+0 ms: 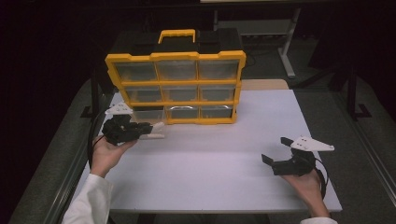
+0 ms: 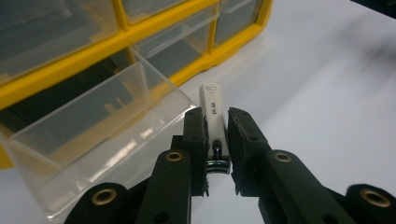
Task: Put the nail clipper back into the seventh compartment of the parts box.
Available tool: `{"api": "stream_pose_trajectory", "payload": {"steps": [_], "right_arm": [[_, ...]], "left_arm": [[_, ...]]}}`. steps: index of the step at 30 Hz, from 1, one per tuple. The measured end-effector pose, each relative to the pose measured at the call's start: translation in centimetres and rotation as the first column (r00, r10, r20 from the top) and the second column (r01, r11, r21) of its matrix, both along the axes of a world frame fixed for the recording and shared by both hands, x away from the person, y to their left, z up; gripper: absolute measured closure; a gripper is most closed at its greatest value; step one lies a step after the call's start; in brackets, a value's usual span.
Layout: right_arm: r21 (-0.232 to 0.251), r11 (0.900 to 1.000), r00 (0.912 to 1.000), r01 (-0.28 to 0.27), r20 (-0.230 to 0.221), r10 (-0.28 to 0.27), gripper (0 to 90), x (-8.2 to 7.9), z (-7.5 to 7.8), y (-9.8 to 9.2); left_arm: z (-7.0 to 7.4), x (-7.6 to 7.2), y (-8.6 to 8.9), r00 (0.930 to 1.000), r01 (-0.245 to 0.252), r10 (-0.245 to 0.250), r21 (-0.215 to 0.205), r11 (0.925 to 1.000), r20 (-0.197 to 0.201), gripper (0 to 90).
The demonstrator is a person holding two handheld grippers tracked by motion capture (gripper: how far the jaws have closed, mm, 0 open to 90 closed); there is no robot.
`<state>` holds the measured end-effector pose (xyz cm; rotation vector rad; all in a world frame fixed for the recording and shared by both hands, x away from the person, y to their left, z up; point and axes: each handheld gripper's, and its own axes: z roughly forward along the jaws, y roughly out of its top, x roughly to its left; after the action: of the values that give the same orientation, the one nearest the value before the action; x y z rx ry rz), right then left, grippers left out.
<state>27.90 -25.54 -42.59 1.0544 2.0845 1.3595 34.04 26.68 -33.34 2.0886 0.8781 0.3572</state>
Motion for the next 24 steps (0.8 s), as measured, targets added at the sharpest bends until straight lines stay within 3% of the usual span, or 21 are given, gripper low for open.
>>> {"api": "stream_pose_trajectory", "payload": {"steps": [10, 24], "right_arm": [[-0.007, 1.0, 1.0, -0.005, -0.006, 0.005, 0.0, 0.0, -0.1, 0.1], [-0.01, 1.0, 0.9999, -0.008, -0.008, 0.008, 0.0, 0.0, -0.1, 0.2]], "left_arm": [[0.4, 1.0, 0.9, 0.9996, -0.027, 0.027, -0.006, 0.9996, -0.001, 78.2], [0.8, 2.6, 1.7, 0.9981, -0.061, 0.061, 0.028, 0.9977, -0.003, 78.2]]}}
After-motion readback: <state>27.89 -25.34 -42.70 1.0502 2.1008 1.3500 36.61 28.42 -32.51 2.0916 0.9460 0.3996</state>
